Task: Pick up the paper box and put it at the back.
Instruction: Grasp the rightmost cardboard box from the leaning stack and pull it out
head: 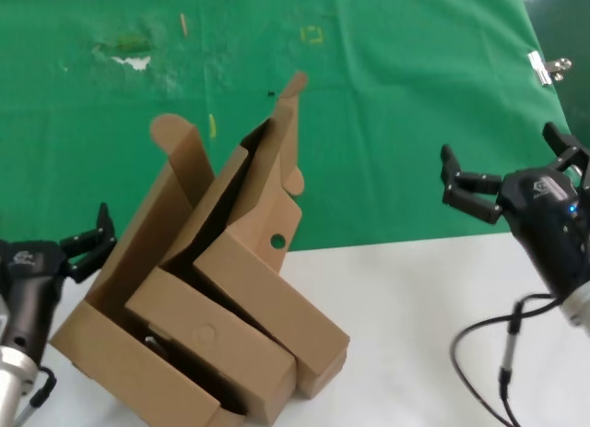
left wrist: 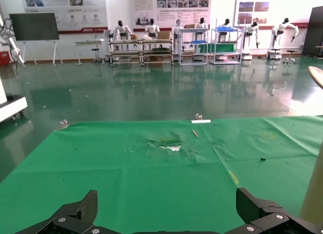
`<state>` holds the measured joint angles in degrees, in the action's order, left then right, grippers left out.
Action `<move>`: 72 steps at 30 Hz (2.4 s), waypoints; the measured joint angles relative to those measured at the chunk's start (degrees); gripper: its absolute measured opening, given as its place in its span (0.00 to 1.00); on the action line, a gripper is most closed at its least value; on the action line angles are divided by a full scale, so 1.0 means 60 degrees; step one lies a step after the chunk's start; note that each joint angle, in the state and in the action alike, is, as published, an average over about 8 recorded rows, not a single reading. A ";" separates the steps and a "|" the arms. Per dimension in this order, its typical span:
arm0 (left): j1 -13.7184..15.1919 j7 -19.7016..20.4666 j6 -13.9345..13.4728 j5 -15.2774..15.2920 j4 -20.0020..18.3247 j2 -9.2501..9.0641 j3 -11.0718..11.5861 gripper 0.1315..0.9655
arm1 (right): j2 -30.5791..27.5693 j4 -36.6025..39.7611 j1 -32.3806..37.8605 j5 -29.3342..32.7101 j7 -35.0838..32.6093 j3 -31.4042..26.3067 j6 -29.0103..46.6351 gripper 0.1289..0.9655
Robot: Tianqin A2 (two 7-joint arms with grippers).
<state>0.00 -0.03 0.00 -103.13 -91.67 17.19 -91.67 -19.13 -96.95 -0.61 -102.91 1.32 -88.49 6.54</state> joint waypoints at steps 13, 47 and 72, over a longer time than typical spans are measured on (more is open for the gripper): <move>0.0000 0.0000 0.0000 0.0000 0.0000 0.0000 0.0000 0.92 | -0.2664 -0.0806 -0.1093 -0.0209 -0.1377 0.0252 0.3540 1.00; 0.0000 0.0003 0.0000 0.0002 0.0000 0.0000 0.0000 0.20 | -0.3046 0.0627 0.0355 0.1017 -0.3178 -0.3139 0.5865 0.80; 0.0000 0.0003 0.0000 0.0002 0.0000 0.0000 -0.0001 0.01 | -0.3344 0.0274 0.0123 0.1072 -0.2881 -0.3197 0.5563 0.25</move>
<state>0.00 -0.01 0.00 -103.12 -91.67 17.19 -91.68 -39.19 -95.30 0.13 -96.48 -15.97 -107.67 39.92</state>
